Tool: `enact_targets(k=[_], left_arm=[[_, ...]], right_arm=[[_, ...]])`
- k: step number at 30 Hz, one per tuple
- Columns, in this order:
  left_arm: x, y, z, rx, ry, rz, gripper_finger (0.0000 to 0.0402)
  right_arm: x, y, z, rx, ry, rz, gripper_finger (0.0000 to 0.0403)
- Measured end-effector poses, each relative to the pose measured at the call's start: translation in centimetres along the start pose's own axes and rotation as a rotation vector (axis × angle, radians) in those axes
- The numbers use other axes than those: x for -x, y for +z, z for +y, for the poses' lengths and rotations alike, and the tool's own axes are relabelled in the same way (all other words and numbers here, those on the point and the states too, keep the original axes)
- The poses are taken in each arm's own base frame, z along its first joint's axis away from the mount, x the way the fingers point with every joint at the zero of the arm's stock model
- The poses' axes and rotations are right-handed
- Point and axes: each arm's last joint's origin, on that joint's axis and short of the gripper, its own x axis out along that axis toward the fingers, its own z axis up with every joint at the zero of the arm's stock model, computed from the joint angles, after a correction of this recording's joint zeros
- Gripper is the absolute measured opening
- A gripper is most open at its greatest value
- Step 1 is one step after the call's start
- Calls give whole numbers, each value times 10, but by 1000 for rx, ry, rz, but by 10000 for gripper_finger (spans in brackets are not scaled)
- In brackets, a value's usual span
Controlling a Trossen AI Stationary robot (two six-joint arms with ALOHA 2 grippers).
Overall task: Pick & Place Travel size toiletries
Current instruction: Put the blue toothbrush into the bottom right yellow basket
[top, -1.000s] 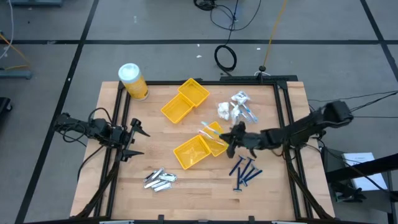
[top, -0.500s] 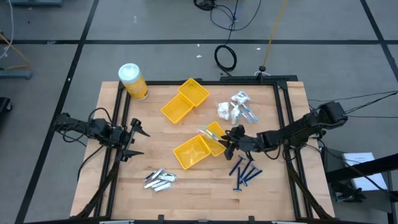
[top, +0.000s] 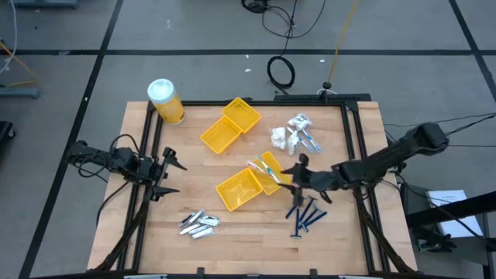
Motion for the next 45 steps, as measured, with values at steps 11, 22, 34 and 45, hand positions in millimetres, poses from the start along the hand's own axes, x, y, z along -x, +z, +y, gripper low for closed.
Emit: enact_targets(k=[11,22,34,45], left_arm=[[0,0,0,0,0,2,349],[0,0,0,0,0,1,349],[0,0,0,0,0,2,349],[0,0,0,0,0,3,349]], right_arm=[[39,-28,13,-159,-211,440,172],[25,-42,-57,-230,-655,444,149],[-7,-66,-140,-323,-473,529,141],[-10,-68,-167,-372,-365,518,141]])
